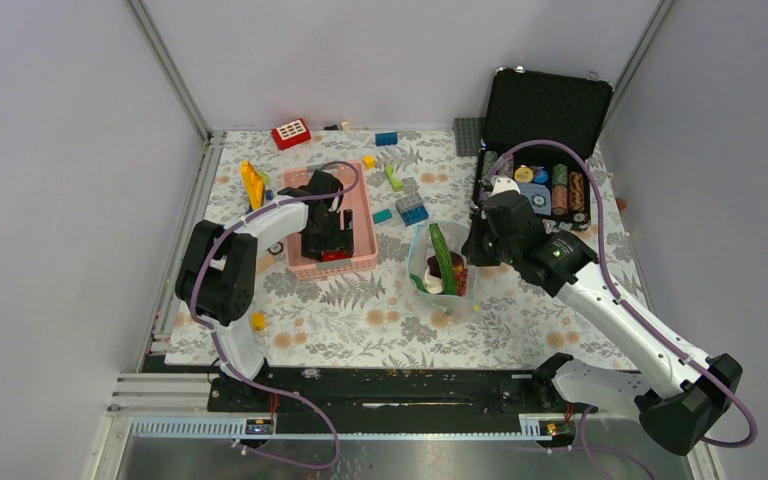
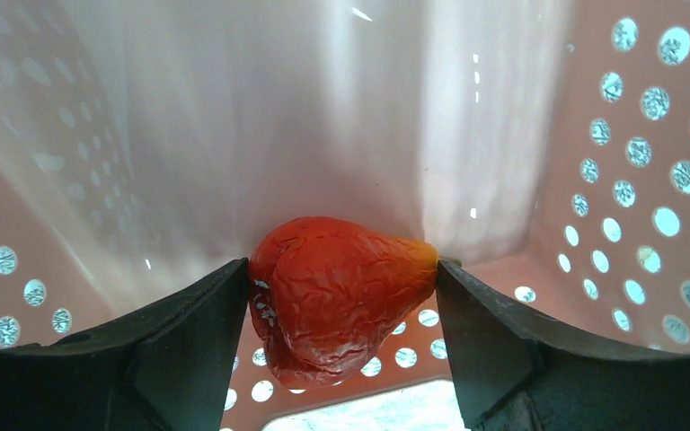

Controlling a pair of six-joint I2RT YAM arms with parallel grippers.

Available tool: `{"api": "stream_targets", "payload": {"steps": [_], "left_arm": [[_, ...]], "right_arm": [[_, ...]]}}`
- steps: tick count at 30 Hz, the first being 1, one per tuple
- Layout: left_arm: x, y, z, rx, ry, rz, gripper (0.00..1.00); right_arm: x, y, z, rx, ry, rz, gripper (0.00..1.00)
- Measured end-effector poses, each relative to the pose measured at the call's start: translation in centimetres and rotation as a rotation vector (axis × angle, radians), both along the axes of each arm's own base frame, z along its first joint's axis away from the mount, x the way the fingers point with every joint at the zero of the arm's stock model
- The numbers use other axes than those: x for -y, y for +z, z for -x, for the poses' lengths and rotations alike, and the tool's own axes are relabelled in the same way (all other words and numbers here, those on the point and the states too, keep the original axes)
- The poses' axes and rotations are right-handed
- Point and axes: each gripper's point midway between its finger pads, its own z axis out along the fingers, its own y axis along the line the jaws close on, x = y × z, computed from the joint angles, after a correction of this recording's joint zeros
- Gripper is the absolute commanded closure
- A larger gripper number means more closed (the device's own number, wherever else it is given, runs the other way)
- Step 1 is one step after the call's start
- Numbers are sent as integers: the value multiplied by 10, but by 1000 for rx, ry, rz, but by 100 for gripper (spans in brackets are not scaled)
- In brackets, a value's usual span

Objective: Place the food in the zip-top bag and seal the zipper
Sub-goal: Pick up the fake fruit from the bin.

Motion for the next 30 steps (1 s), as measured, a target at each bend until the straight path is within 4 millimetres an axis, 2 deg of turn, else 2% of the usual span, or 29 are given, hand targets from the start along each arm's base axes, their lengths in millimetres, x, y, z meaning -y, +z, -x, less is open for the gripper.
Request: {"api": "stream_targets", "payload": {"steps": [6,9,12,17,21,26,30], "left_arm": [[-18,2,-7,28,93,-67,27],[-33,9,-12,52,157,-104,27],[-39,16,-17,75,190,-105,27],[-35,18,-18,77,187,-81,28],[-31,18,-17,69,182,-64,37],[-28,20,-17,70,183,-44,40],[-28,39,-20,121,198,-25,41]], "right_arm": [[1,0,0,0,-3,0,98],[1,0,0,0,-3,0,98],[0,-1,-1,0,-2,-1,98],[0,-2,-1,0,-2,0,98],[0,-2,-1,0,-2,0,98],[0,-2,-2,3,-3,-1,98],[0,-2,-2,3,-3,-2,98]]}}
